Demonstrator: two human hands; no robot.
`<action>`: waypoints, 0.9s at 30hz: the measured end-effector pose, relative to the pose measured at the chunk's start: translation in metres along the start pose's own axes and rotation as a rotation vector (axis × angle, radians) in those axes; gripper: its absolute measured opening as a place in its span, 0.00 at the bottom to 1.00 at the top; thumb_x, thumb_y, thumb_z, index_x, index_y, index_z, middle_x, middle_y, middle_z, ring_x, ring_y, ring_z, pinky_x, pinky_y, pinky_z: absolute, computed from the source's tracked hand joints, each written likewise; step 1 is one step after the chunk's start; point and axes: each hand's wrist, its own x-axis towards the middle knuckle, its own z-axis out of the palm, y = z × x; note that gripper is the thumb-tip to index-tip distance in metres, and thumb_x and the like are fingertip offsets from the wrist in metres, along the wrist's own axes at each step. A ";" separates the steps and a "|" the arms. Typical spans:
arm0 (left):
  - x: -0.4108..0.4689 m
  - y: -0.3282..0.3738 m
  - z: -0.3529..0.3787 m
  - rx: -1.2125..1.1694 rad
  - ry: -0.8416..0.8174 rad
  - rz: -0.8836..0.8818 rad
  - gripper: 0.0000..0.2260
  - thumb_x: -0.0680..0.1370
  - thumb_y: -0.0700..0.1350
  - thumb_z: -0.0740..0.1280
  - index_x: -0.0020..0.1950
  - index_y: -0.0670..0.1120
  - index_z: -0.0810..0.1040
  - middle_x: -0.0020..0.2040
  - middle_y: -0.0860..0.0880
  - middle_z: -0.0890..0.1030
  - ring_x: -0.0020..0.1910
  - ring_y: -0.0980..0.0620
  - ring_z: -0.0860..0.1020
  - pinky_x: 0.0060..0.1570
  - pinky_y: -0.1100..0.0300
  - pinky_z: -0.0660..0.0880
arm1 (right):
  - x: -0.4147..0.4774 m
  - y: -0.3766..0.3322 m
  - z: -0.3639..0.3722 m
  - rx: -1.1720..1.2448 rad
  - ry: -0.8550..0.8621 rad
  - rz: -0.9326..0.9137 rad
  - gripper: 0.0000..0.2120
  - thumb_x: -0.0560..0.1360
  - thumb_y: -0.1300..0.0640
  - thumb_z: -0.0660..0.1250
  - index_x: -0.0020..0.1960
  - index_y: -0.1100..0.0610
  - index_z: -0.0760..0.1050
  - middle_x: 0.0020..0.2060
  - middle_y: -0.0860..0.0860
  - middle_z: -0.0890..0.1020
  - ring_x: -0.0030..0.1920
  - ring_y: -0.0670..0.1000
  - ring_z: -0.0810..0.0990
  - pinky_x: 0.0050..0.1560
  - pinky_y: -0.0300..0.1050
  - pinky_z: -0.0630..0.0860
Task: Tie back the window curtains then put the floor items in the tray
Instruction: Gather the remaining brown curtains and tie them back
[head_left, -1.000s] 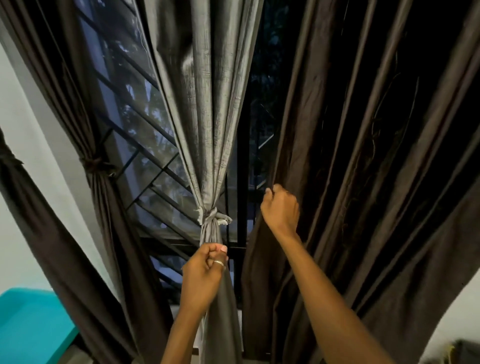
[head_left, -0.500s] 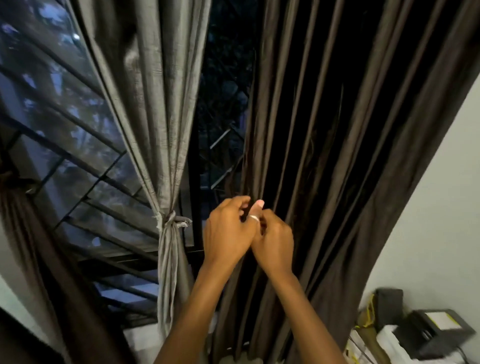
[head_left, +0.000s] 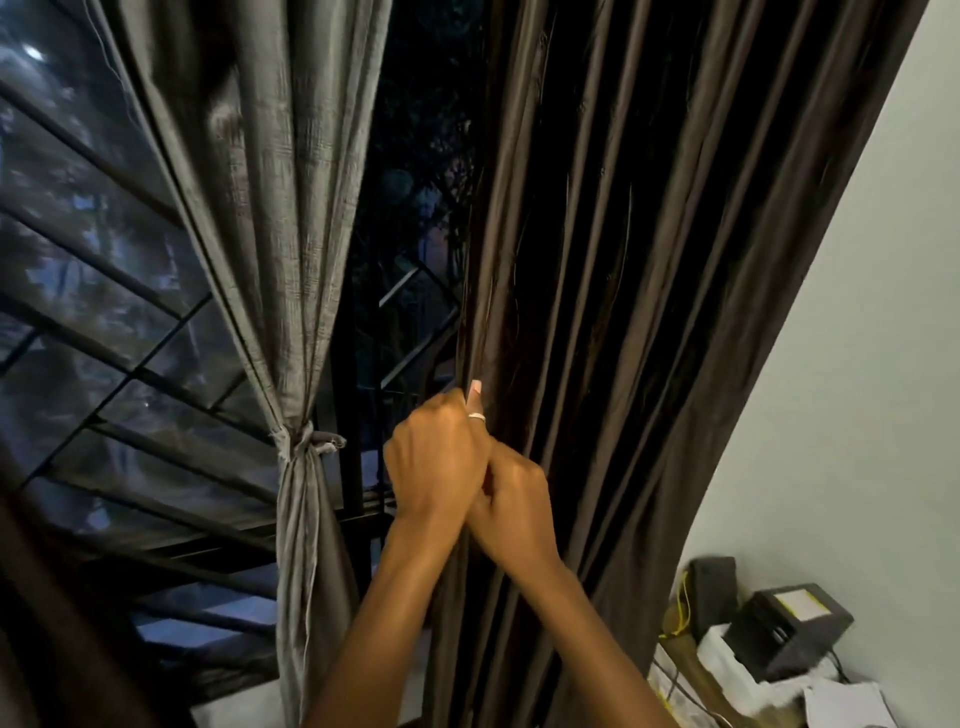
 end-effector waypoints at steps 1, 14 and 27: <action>0.001 -0.003 -0.001 0.007 0.005 0.011 0.21 0.85 0.52 0.57 0.42 0.41 0.79 0.37 0.44 0.82 0.34 0.43 0.81 0.29 0.57 0.67 | 0.004 0.001 -0.004 0.058 -0.063 -0.016 0.09 0.78 0.60 0.66 0.39 0.52 0.75 0.32 0.43 0.78 0.32 0.45 0.77 0.32 0.35 0.69; 0.023 -0.034 0.001 -0.080 0.003 -0.006 0.23 0.85 0.55 0.56 0.36 0.44 0.74 0.28 0.52 0.72 0.26 0.51 0.72 0.25 0.59 0.64 | 0.107 0.034 -0.047 -0.308 0.341 0.355 0.27 0.74 0.40 0.73 0.65 0.54 0.73 0.57 0.49 0.79 0.50 0.49 0.81 0.48 0.46 0.80; 0.051 -0.068 0.000 -0.033 0.067 -0.113 0.23 0.84 0.55 0.58 0.31 0.48 0.65 0.30 0.50 0.72 0.29 0.47 0.70 0.30 0.55 0.66 | 0.129 0.098 -0.085 -0.250 0.227 0.376 0.13 0.78 0.51 0.71 0.38 0.52 0.71 0.33 0.45 0.79 0.40 0.52 0.81 0.39 0.47 0.75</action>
